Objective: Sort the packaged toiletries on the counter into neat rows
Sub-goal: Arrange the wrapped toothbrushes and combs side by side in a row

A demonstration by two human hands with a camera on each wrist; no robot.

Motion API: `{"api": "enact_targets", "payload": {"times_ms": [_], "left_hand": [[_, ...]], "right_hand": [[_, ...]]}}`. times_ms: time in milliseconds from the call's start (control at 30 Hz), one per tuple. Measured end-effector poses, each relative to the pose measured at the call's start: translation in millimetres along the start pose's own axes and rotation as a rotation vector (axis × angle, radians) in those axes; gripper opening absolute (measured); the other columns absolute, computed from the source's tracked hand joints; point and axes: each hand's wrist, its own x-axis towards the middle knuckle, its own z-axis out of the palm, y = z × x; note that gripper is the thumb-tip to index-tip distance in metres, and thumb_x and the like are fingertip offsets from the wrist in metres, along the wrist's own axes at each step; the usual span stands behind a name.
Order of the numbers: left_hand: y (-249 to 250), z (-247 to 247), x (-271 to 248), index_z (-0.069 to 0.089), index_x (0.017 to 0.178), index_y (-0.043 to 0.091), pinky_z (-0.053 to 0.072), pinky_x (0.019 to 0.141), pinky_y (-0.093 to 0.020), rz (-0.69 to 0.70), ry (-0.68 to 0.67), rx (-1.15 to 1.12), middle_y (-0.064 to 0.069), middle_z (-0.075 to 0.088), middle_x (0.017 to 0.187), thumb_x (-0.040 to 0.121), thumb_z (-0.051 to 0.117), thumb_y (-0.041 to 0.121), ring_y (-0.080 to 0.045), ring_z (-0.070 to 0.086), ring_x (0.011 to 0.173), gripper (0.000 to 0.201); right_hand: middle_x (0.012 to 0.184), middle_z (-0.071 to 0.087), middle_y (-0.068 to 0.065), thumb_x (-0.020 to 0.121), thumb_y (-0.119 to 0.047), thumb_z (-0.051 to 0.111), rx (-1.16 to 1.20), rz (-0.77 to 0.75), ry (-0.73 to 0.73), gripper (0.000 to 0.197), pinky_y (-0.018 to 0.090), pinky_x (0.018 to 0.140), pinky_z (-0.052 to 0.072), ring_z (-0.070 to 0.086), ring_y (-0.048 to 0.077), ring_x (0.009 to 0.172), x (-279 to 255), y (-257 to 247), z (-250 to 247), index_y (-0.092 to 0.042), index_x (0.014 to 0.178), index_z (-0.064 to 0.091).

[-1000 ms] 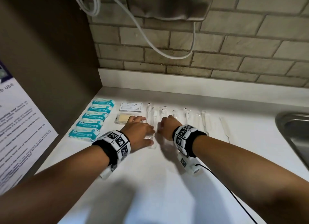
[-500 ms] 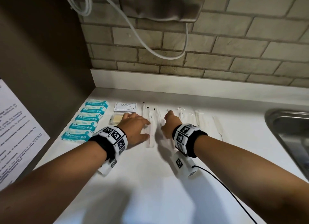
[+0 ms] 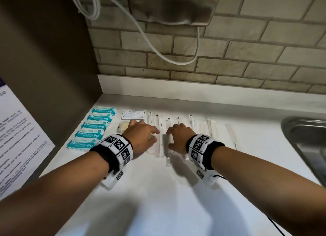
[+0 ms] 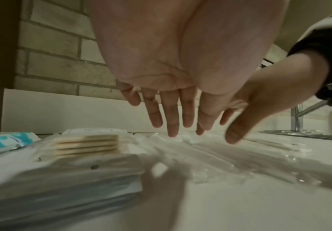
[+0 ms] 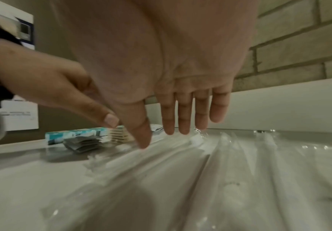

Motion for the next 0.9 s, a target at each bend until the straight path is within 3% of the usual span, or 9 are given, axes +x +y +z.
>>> {"api": "enact_targets", "payload": {"times_ms": [67, 200, 367, 467, 567, 700, 800, 900], "left_hand": [[-1, -6, 4, 0.056, 0.128, 0.036, 0.023, 0.104, -0.038, 0.029, 0.068, 0.04, 0.007, 0.056, 0.135, 0.094, 0.05, 0.038, -0.02, 0.036, 0.128, 0.035], [-4, -2, 4, 0.051, 0.137, 0.029, 0.014, 0.112, -0.043, 0.003, -0.107, 0.204, 0.008, 0.04, 0.151, 0.09, 0.054, 0.046, -0.023, 0.021, 0.143, 0.05], [-3, 4, -4, 0.059, 0.122, 0.029, 0.01, 0.112, -0.043, 0.043, -0.143, 0.217, 0.01, 0.037, 0.153, 0.088, 0.055, 0.054, -0.025, 0.016, 0.146, 0.043], [-4, 3, -9, 0.06, 0.115, 0.029, 0.009, 0.113, -0.043, 0.058, -0.152, 0.209, 0.012, 0.04, 0.152, 0.085, 0.056, 0.056, -0.024, 0.017, 0.147, 0.041], [-5, 0, -10, 0.057, 0.124, 0.03, 0.01, 0.112, -0.044, 0.056, -0.121, 0.197, 0.013, 0.042, 0.15, 0.084, 0.056, 0.058, -0.022, 0.02, 0.146, 0.048], [-7, -6, -4, 0.049, 0.138, 0.03, 0.012, 0.113, -0.044, 0.054, -0.069, 0.198, 0.012, 0.043, 0.149, 0.086, 0.055, 0.056, -0.021, 0.02, 0.146, 0.058], [-2, -5, -5, 0.053, 0.134, 0.026, 0.011, 0.114, -0.045, 0.038, -0.145, 0.255, 0.009, 0.042, 0.15, 0.085, 0.053, 0.06, -0.024, 0.014, 0.147, 0.059], [5, -4, -6, 0.055, 0.125, 0.022, 0.01, 0.115, -0.044, 0.026, -0.196, 0.272, 0.006, 0.038, 0.153, 0.085, 0.054, 0.06, -0.024, 0.011, 0.149, 0.056]], "right_hand": [[0.137, 0.047, 0.006, 0.084, -0.04, 0.061, -0.069, -0.032, -0.057, 0.064, 0.041, 0.104, 0.039, 0.041, 0.027, 0.127, -1, 1, 4, -0.016, 0.14, 0.042], [0.15, 0.038, 0.006, 0.088, -0.038, 0.058, -0.091, -0.066, -0.076, 0.069, 0.041, 0.113, 0.03, 0.033, 0.027, 0.138, 1, 3, 12, -0.015, 0.147, 0.031], [0.156, 0.028, 0.006, 0.094, -0.03, 0.052, -0.004, -0.02, -0.067, 0.072, 0.041, 0.118, 0.018, 0.022, 0.028, 0.145, 6, 7, 12, -0.014, 0.153, 0.014], [0.156, 0.029, 0.006, 0.095, -0.025, 0.05, -0.013, -0.005, -0.059, 0.065, 0.041, 0.118, 0.018, 0.021, 0.03, 0.145, 13, 10, 12, -0.017, 0.152, 0.018], [0.16, 0.018, 0.008, 0.094, -0.018, 0.049, -0.035, -0.017, -0.037, 0.064, 0.043, 0.12, 0.011, 0.012, 0.032, 0.148, 16, 7, 10, -0.019, 0.152, 0.021], [0.162, 0.013, 0.004, 0.095, -0.036, 0.049, -0.098, -0.171, -0.014, 0.064, 0.044, 0.12, 0.001, 0.003, 0.029, 0.15, 13, -3, 5, -0.018, 0.152, 0.025], [0.162, 0.014, 0.005, 0.093, -0.051, 0.047, -0.164, -0.193, -0.079, 0.072, 0.044, 0.12, -0.001, 0.001, 0.031, 0.15, 11, -5, 10, -0.017, 0.152, 0.023], [0.161, 0.016, 0.007, 0.094, -0.053, 0.042, -0.136, -0.166, -0.102, 0.071, 0.044, 0.121, 0.002, 0.003, 0.033, 0.149, 6, -3, 16, -0.016, 0.152, 0.022]]}}
